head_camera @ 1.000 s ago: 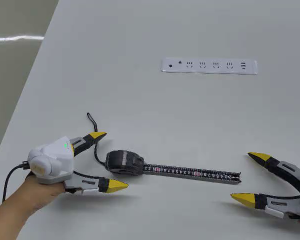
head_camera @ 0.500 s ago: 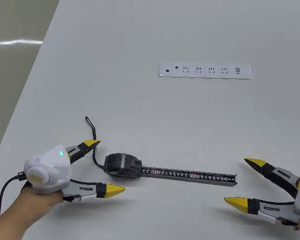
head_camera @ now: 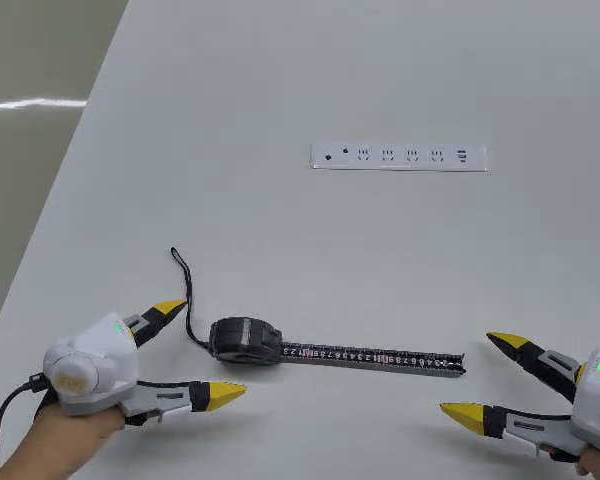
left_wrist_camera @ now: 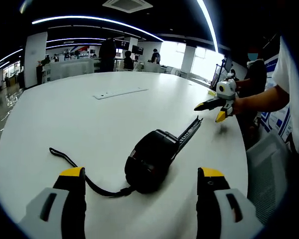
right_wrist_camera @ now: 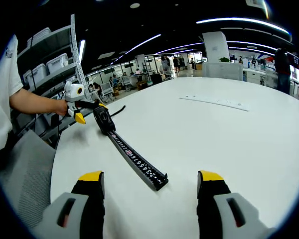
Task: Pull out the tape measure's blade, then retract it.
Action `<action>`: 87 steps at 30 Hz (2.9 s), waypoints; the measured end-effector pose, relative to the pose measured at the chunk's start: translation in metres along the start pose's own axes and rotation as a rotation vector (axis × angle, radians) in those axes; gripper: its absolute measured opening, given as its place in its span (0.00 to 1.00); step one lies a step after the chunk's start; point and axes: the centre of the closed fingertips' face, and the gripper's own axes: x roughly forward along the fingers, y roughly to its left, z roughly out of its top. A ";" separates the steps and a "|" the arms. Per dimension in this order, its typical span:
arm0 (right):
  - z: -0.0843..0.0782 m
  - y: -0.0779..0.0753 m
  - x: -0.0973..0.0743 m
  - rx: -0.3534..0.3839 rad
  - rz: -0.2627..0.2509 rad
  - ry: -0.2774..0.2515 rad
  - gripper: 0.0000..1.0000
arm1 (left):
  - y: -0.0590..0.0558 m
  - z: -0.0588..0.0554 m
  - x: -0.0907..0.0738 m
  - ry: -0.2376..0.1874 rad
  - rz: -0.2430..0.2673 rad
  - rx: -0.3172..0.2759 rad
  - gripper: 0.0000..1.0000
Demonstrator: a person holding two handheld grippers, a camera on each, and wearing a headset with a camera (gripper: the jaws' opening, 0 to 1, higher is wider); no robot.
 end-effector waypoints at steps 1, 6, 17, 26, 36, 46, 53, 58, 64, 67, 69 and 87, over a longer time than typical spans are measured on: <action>0.000 0.000 0.000 -0.001 -0.003 0.004 0.77 | 0.000 0.000 0.000 0.002 0.002 -0.001 0.91; -0.001 0.004 -0.002 0.004 -0.006 0.012 0.77 | -0.002 0.001 -0.004 -0.007 0.011 -0.010 0.91; 0.001 0.015 -0.013 0.011 -0.032 -0.011 0.77 | -0.012 0.000 -0.021 -0.030 0.014 -0.019 0.90; 0.004 0.020 -0.024 0.017 -0.067 -0.031 0.77 | -0.018 -0.010 -0.037 -0.041 0.038 -0.052 0.89; 0.006 0.031 -0.041 0.030 -0.111 -0.059 0.77 | -0.021 -0.015 -0.055 -0.059 0.061 -0.075 0.88; 0.001 0.042 -0.054 0.054 -0.147 -0.079 0.77 | -0.029 -0.022 -0.068 -0.081 0.080 -0.102 0.88; 0.003 0.046 -0.062 0.065 -0.186 -0.109 0.77 | -0.034 -0.025 -0.081 -0.089 0.103 -0.106 0.88; 0.002 0.052 -0.066 0.067 -0.200 -0.118 0.76 | -0.033 -0.032 -0.090 -0.088 0.131 -0.119 0.88; 0.006 0.056 -0.075 0.099 -0.222 -0.159 0.76 | -0.038 -0.033 -0.104 -0.106 0.148 -0.126 0.88; 0.001 0.062 -0.074 0.076 -0.220 -0.137 0.76 | -0.040 -0.036 -0.110 -0.108 0.161 -0.128 0.88; 0.000 0.065 -0.076 0.070 -0.222 -0.135 0.76 | -0.040 -0.038 -0.113 -0.107 0.170 -0.129 0.88; 0.000 0.084 -0.096 0.058 -0.259 -0.169 0.76 | -0.046 -0.049 -0.139 -0.132 0.227 -0.155 0.87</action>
